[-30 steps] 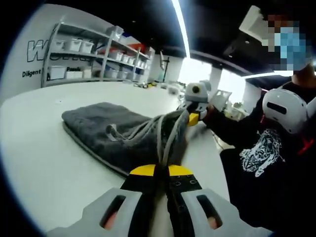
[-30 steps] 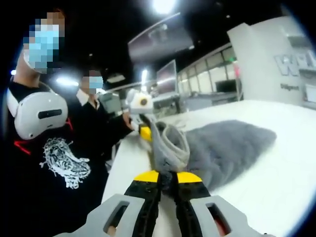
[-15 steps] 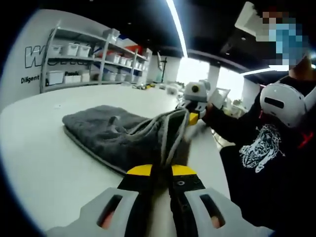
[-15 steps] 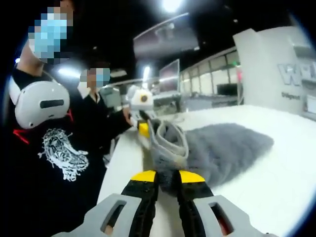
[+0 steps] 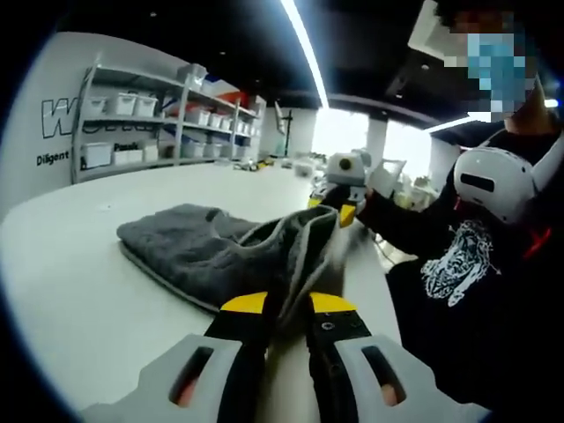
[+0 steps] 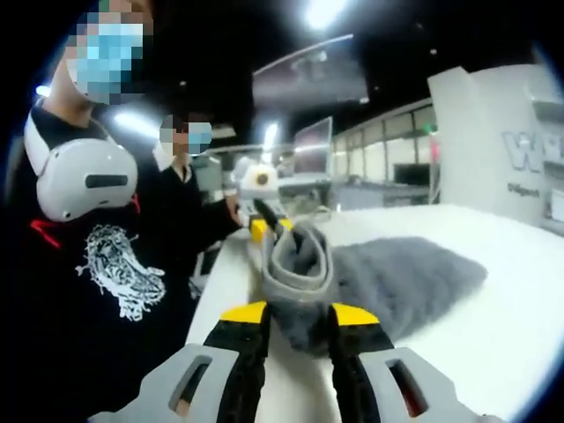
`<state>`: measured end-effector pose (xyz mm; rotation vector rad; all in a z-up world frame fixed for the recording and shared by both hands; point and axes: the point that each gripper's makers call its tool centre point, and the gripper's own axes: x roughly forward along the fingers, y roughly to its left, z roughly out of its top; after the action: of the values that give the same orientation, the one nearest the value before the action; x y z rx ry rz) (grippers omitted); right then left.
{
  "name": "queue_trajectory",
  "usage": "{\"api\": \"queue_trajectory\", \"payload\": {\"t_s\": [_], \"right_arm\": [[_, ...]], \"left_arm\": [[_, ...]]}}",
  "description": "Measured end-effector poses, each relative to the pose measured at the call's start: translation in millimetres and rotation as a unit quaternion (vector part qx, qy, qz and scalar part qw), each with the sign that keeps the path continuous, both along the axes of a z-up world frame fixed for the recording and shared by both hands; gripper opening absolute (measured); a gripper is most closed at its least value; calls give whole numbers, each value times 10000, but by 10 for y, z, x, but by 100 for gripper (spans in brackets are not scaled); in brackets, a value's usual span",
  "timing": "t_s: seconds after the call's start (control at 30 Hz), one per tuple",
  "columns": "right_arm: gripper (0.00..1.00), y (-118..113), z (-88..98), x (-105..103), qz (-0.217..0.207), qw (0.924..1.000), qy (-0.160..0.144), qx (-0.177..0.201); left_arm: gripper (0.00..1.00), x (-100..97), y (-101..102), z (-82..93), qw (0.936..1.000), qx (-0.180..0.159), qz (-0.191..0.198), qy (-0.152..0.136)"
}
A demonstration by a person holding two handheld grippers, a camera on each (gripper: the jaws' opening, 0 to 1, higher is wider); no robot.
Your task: Open the folded towel by lifting each exposed corner and separating the folded layers until the towel lies flat within the target outline without major curled edges
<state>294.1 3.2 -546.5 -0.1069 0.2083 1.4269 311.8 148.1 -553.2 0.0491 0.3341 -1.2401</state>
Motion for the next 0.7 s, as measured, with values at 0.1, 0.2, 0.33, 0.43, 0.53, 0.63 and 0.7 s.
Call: {"api": "queue_trajectory", "payload": {"t_s": [0.1,0.2,0.33,0.43,0.53,0.63,0.7], "right_arm": [[25,4,32,-43,99,9999,-24,62],[25,10,63,-82,189,9997,-13,147],[25,21,78,-124,281,9994,15,176],[21,33,45,-199,446,9989,102,104],[21,47,23,-242,524,9986,34,52],[21,35,42,-209,468,9989,24,81],[21,6,86,-139,349,9992,49,181]], "left_arm": [[17,-32,5,28,9999,16,-43,-94],[21,-31,36,67,9998,29,-16,-200],[24,-44,62,148,9997,-111,-34,-232],[25,-47,82,210,9994,-227,-31,-274],[26,-39,96,254,9991,-315,3,-292],[28,-9,112,260,9990,-296,94,-309],[30,6,118,264,9989,-292,140,-327]]}}
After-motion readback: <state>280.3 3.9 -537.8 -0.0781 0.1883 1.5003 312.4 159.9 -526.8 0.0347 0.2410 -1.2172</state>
